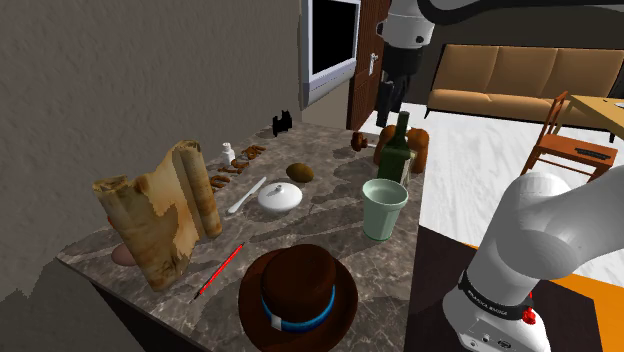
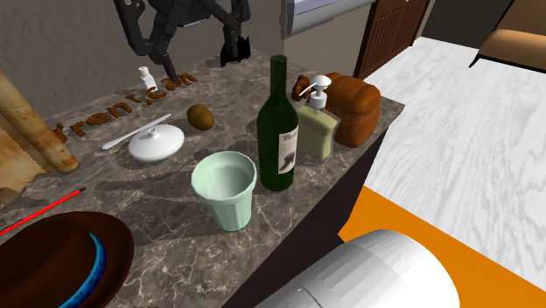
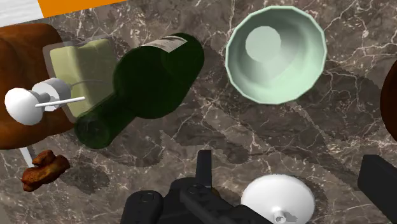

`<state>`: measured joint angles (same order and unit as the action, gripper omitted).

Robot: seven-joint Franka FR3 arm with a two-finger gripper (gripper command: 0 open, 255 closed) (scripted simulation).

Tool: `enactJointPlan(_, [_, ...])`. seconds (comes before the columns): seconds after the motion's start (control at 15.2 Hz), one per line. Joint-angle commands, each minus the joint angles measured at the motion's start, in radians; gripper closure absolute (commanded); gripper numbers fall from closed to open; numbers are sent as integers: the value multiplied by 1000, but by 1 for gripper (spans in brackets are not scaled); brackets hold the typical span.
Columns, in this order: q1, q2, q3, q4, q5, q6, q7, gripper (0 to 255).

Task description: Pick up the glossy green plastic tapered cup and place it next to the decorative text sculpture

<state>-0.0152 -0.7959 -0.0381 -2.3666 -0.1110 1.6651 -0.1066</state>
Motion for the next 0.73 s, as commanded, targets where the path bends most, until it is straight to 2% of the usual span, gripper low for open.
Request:
enactJointPlan(0.0, [0,0,0,0,0,0,0,0])
enactJointPlan(0.66, [-13,6,-250,-272,58,203,-195,0])
